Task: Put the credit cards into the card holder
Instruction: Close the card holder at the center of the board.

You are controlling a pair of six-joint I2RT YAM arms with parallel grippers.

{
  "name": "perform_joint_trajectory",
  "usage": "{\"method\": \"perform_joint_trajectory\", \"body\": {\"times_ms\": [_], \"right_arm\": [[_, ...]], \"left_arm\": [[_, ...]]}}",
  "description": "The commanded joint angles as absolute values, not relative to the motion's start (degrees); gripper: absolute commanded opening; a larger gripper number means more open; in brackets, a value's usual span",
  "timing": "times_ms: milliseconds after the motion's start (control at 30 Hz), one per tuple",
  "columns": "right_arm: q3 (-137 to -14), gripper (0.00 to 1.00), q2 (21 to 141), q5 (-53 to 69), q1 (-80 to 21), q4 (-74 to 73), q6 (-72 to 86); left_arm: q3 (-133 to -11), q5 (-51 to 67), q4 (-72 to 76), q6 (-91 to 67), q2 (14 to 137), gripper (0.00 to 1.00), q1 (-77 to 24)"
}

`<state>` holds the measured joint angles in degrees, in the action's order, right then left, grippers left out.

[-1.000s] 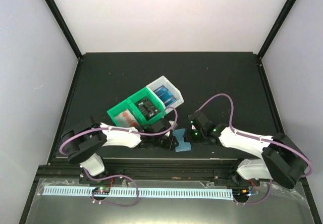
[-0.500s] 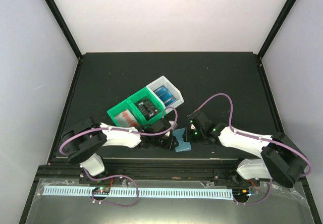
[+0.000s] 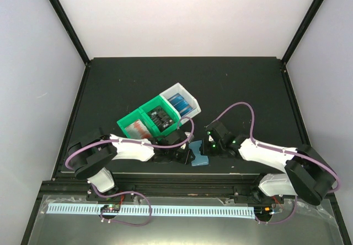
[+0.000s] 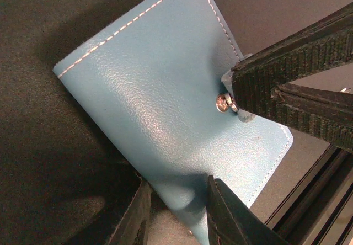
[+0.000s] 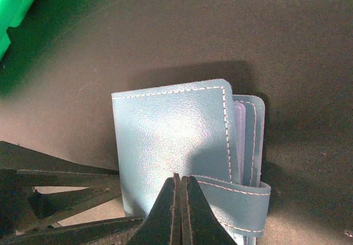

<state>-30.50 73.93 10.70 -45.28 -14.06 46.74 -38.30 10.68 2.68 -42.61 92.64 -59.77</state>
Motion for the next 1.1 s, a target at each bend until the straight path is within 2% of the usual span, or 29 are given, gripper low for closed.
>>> {"method": "perform_joint_trajectory", "body": {"times_ms": [0,1067], "right_arm": [[-29.98,0.01,75.57,14.28,-45.73,-12.57,46.12],[-26.25,0.01,79.63,16.73,-47.04,-16.7,46.03]], "left_arm": [[-39.64,9.93,1.52,-42.07,94.31,0.3,-60.47],[-39.5,9.13,1.49,-42.25,94.48,0.29,-60.47]]}}
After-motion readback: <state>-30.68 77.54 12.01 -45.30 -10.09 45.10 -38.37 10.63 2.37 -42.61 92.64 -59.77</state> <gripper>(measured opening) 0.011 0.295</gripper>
